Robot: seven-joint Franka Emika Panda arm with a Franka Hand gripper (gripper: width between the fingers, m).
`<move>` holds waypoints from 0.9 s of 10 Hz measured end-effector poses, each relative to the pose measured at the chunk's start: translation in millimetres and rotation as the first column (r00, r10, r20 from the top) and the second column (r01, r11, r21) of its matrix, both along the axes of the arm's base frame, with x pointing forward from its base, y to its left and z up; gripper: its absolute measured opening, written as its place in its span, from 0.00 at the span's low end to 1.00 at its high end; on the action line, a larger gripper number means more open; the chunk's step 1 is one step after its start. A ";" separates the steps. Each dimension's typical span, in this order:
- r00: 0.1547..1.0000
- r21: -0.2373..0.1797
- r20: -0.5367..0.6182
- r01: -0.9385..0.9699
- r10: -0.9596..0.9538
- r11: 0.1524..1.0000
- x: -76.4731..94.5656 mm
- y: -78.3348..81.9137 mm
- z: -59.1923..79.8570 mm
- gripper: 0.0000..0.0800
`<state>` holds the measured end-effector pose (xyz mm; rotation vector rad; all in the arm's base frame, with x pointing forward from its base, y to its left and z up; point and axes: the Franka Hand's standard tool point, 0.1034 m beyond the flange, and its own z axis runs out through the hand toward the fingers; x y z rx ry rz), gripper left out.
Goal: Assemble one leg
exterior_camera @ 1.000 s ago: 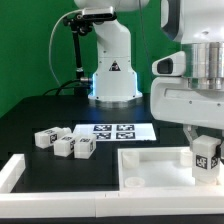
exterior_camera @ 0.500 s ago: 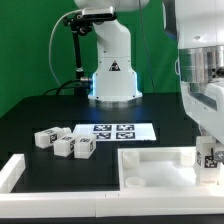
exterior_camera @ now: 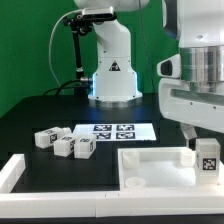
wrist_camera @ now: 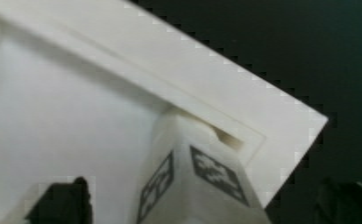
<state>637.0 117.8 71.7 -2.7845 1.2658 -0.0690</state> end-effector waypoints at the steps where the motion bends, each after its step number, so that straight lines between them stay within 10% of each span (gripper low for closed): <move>1: 0.998 -0.014 0.004 -0.069 0.069 0.998 -2.0 2.2 -0.8 0.81; 6: 0.798 -0.114 0.005 -0.598 0.602 0.793 5.2 -2.4 2.8 0.81; 8: 0.843 -0.104 0.010 -0.534 0.538 0.839 5.0 -2.8 2.3 0.78; 9: 0.850 -0.103 0.011 -0.523 0.526 0.846 5.0 -2.8 2.3 0.56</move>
Offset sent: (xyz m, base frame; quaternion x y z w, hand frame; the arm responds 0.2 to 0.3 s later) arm 0.0000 0.0000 0.0000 0.0000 0.0000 -0.1938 0.9810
